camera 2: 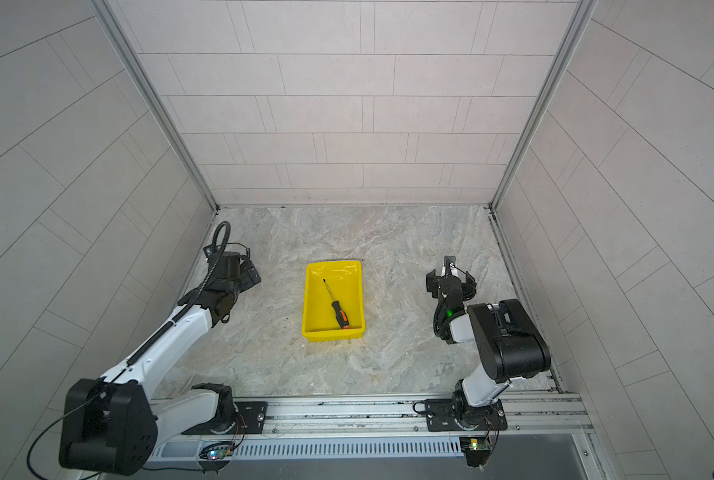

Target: Put the screwdriver in the bin

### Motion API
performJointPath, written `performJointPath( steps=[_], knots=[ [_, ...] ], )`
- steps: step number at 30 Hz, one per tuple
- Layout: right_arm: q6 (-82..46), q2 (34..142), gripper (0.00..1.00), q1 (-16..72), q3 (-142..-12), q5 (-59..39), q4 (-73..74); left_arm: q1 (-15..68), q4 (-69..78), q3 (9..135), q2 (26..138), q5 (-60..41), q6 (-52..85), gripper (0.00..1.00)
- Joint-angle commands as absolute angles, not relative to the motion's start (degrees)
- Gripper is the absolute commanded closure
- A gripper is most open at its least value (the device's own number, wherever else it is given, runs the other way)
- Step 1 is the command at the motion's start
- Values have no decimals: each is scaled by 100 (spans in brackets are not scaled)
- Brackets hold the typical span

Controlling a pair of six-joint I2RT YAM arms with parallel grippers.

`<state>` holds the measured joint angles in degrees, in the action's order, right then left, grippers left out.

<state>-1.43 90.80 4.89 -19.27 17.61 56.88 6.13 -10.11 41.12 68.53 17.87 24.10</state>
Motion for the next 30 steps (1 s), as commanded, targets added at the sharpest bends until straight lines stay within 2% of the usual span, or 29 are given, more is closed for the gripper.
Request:
performJointPath(
  steps=[1, 5, 9, 11, 17, 22, 24, 27, 30],
  knots=[
    [-74, 9071, 0, 516, -1974, 1881, 5838, 599, -59, 3905, 7050, 2124, 1084, 0],
    [-77, 9073, 0, 514, -1972, 1881, 5836, 584, 2292, 2717, 7219, 2501, 426, 0],
    [-77, 9077, 1, 510, -1976, 1881, 5831, 581, 4071, 1948, 7539, 2109, 147, 0],
    [-79, 9076, 1, 518, -1974, 1881, 5843, 572, 3953, 2064, 7621, 1886, 157, 0],
    [-64, 9079, 0, 518, -1973, 1890, 5840, 571, 3776, 2503, 8113, 2149, 291, 0],
    [-75, 9079, 1, 516, -1976, 1885, 5834, 564, 3554, 2961, 8638, 1829, 29, 0],
    [-76, 9079, 1, 515, -1977, 1890, 5836, 435, 4318, 2783, 8956, 1741, 66, 0],
    [-71, 9079, 0, 514, -1974, 1890, 5836, 404, 4350, 2625, 8814, 1861, 263, 0],
    [-73, 9071, 1, 519, -1977, 1890, 5840, 336, 5563, 2204, 9158, 1739, 203, 0]
  ],
)
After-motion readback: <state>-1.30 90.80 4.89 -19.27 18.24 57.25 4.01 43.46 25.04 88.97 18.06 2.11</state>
